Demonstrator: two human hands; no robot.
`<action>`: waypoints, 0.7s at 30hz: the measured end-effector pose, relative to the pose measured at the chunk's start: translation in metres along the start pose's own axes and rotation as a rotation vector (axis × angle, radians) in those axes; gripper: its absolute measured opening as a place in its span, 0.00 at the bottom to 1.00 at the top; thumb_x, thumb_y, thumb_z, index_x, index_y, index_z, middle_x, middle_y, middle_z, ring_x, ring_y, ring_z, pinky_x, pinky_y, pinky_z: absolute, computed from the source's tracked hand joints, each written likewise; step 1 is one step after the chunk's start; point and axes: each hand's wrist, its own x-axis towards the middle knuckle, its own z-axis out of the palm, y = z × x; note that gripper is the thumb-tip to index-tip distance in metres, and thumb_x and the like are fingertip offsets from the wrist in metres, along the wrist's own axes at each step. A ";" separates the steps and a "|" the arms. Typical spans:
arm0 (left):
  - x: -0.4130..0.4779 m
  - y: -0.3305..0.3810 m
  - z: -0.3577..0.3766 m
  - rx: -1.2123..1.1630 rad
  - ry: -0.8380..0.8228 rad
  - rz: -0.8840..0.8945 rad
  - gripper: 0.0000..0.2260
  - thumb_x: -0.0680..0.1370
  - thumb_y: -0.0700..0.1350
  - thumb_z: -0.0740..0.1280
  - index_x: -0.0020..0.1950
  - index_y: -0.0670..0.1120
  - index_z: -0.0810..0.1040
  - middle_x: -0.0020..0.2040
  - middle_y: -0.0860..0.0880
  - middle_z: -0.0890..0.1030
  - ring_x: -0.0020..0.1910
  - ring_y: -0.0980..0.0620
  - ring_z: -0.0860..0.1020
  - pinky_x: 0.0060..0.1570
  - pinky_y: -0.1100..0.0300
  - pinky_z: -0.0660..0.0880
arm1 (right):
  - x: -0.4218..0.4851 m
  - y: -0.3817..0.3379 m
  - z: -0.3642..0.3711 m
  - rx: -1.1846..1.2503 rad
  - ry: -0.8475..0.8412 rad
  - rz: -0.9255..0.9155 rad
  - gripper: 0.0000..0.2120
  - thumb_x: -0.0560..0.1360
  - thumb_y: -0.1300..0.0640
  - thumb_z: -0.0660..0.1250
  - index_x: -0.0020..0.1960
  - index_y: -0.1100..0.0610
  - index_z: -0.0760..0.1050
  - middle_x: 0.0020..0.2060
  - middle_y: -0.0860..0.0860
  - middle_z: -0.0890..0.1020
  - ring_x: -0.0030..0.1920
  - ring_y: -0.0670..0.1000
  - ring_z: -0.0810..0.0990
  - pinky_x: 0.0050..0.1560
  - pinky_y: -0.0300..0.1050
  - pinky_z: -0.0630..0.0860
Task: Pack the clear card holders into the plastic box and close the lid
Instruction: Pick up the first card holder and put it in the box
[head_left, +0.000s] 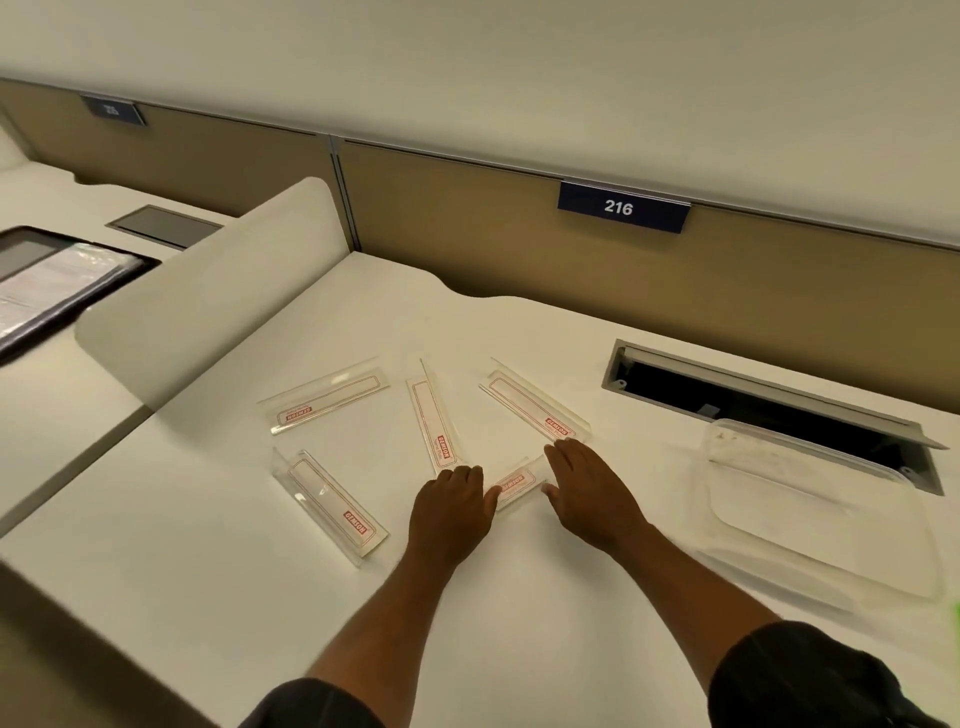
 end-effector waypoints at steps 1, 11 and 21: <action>-0.003 -0.004 0.000 0.014 -0.004 -0.012 0.17 0.78 0.58 0.60 0.48 0.46 0.79 0.40 0.49 0.83 0.37 0.49 0.81 0.32 0.58 0.74 | 0.004 -0.003 0.000 0.008 0.000 -0.025 0.24 0.72 0.53 0.72 0.63 0.63 0.73 0.56 0.59 0.80 0.58 0.59 0.80 0.59 0.50 0.77; -0.022 -0.025 0.010 -0.022 -0.106 -0.026 0.22 0.79 0.62 0.50 0.50 0.49 0.78 0.42 0.50 0.82 0.39 0.49 0.80 0.37 0.56 0.72 | 0.032 -0.022 0.009 -0.059 -0.136 -0.203 0.16 0.76 0.60 0.63 0.63 0.61 0.73 0.56 0.57 0.79 0.57 0.58 0.77 0.60 0.50 0.73; -0.007 -0.024 -0.003 -0.277 -0.172 -0.132 0.18 0.81 0.55 0.54 0.42 0.46 0.77 0.40 0.47 0.82 0.39 0.46 0.79 0.38 0.54 0.72 | 0.033 -0.018 0.007 -0.105 -0.172 -0.277 0.25 0.70 0.61 0.63 0.67 0.60 0.69 0.56 0.57 0.77 0.56 0.58 0.75 0.64 0.50 0.68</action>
